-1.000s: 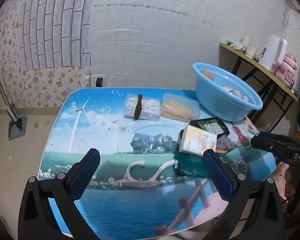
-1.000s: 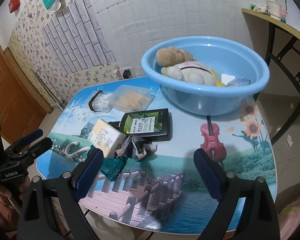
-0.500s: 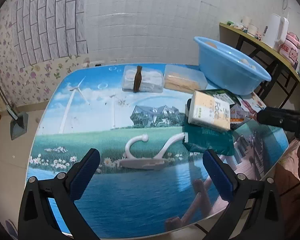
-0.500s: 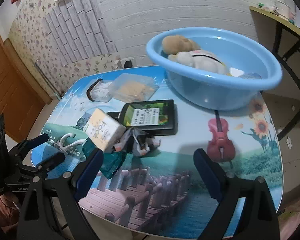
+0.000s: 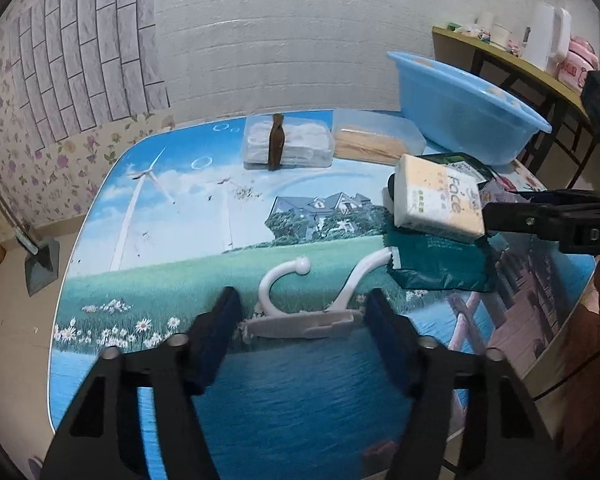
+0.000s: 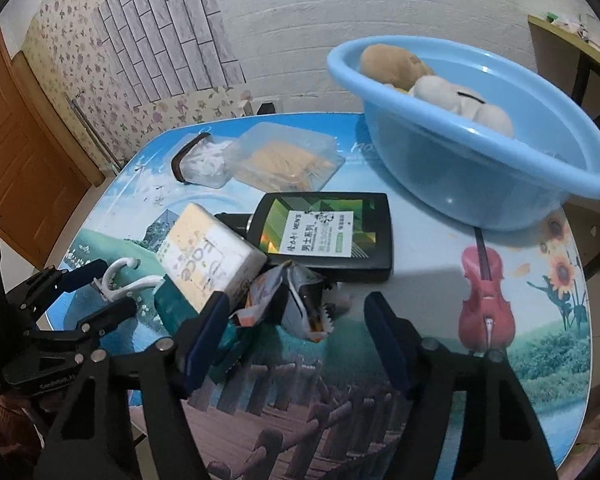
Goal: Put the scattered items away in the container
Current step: 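Move both tools back toward the teal pouch and cream box on the table, then grasp the white plastic clip with the left tool while the right tool grasps the snack packet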
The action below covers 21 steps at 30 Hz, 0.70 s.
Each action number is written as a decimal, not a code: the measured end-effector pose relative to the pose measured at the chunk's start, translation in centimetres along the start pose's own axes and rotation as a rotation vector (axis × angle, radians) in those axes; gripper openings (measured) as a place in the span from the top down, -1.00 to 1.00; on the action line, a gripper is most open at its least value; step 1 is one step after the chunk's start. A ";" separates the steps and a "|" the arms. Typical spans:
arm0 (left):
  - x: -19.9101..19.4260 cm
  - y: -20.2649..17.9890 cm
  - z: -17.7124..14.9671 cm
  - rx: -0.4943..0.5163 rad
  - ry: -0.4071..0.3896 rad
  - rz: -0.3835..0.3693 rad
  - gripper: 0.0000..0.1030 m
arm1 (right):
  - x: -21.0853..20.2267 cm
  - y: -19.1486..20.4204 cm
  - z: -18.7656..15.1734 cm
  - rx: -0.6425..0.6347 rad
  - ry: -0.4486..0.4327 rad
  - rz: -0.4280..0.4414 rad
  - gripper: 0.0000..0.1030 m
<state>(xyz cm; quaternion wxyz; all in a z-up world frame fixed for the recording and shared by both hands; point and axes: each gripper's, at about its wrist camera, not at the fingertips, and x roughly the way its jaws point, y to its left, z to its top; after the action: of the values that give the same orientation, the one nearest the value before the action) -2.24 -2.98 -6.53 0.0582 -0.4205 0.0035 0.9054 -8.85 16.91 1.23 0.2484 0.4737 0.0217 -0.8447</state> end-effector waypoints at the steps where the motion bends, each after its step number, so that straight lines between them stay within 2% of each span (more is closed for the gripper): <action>1: 0.0 0.0 0.1 0.001 -0.001 -0.002 -0.08 | 0.1 -0.1 0.0 0.003 0.004 0.002 -0.21; 3: 0.0 0.1 0.1 0.002 0.001 -0.006 -0.07 | 0.6 -0.2 -0.1 -0.001 0.018 0.027 0.21; 6: -0.3 0.1 0.1 -0.001 -0.001 -0.013 -0.07 | 0.3 0.0 -0.1 -0.018 0.004 0.042 0.38; 13: -1.8 0.6 0.7 -0.035 -0.044 -0.027 -0.07 | -1.0 -0.5 -0.4 -0.007 -0.006 0.056 0.46; 17: -2.6 0.6 1.3 -0.055 -0.060 -0.037 -0.07 | -2.9 -1.0 -0.5 0.003 -0.042 0.061 0.47; 21: -3.6 0.1 2.0 -0.030 -0.087 -0.032 -0.07 | -4.9 -1.6 -0.4 0.016 -0.090 0.072 0.47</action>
<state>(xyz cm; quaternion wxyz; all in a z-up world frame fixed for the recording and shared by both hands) -1.48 -3.32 -2.48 0.0667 -0.3816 -0.0192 0.9217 -7.19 20.38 4.67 0.2753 0.4376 -0.0134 -0.8559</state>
